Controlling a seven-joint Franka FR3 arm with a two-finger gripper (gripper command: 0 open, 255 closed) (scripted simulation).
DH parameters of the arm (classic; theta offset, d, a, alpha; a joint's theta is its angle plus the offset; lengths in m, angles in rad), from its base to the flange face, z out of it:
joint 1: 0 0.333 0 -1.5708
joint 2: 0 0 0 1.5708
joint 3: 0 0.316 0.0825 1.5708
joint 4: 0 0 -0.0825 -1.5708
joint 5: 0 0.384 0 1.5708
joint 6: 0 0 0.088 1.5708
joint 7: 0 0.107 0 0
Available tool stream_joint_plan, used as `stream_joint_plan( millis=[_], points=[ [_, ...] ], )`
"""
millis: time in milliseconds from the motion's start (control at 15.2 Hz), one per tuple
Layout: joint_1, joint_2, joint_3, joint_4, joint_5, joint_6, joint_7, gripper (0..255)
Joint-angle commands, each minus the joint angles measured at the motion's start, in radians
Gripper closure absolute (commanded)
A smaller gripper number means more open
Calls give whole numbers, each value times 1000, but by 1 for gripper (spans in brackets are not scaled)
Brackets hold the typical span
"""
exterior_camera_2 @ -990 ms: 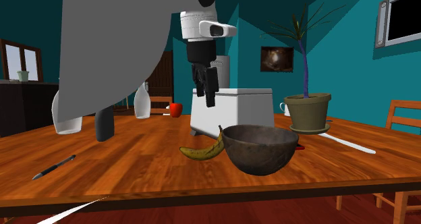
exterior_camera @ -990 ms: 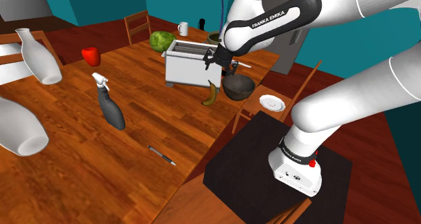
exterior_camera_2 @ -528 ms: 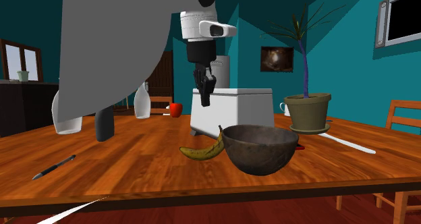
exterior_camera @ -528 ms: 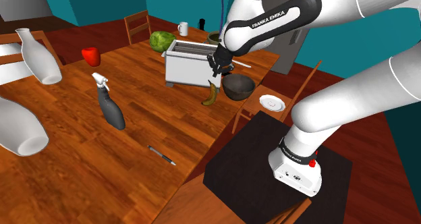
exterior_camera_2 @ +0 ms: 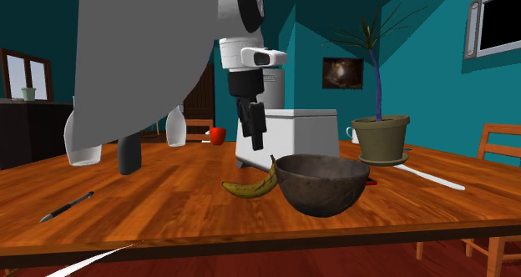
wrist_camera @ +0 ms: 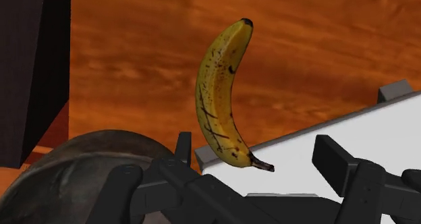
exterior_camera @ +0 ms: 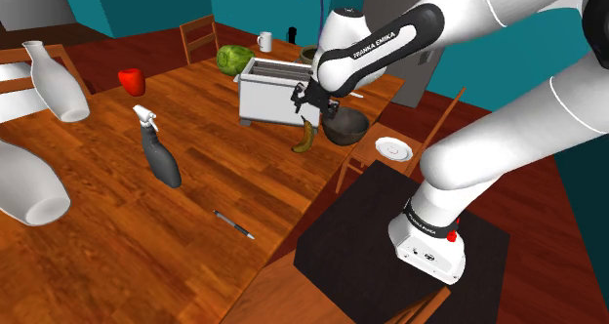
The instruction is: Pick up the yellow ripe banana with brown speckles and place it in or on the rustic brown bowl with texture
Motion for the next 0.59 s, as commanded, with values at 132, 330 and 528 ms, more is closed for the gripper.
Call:
stream_joint_plan(
  millis=[132,330,528],
  points=[
    [-99,144,121,2,-128,80,173,0],
    [-167,231,184,8,-240,123,287,0],
    [-208,289,207,11,-326,168,349,0]
  ],
)
